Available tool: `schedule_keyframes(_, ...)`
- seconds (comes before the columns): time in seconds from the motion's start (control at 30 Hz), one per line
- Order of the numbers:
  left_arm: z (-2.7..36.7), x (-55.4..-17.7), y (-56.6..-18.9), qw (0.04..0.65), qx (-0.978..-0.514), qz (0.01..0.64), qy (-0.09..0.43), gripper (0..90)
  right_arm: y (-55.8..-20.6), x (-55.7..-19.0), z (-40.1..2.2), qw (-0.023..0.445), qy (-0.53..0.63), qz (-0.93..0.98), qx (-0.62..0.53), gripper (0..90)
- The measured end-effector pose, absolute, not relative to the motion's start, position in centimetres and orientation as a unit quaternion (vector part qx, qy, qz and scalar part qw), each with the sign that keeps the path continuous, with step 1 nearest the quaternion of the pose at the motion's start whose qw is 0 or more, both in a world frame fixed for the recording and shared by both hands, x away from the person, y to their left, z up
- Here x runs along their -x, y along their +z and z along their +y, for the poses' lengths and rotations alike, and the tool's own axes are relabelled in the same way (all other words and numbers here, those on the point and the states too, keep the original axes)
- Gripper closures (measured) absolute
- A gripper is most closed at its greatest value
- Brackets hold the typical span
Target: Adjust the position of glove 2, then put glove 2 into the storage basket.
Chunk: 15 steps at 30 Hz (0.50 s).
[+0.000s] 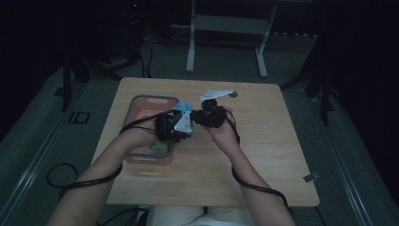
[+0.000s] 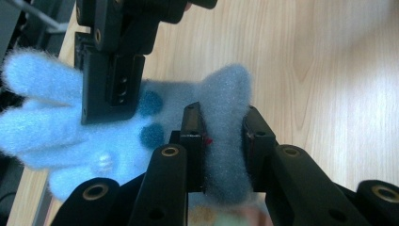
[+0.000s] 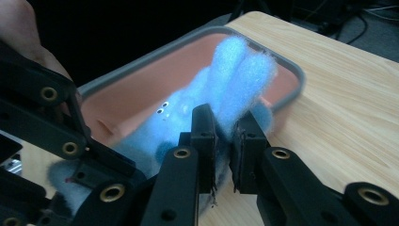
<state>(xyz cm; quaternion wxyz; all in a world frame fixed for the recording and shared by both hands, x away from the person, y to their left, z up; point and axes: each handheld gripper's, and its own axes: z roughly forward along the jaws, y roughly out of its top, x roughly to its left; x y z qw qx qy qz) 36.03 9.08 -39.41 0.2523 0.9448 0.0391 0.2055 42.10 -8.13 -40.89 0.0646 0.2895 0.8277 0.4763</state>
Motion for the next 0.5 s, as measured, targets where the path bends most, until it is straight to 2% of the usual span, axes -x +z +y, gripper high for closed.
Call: schedule_keyframes(0.5, 14.0, -36.1, -41.0, 0.227, -0.952, 0.066, 0.193, 75.0, -42.8, -42.9, -2.4, 0.036, 0.472, 0.836, -0.278, 81.7)
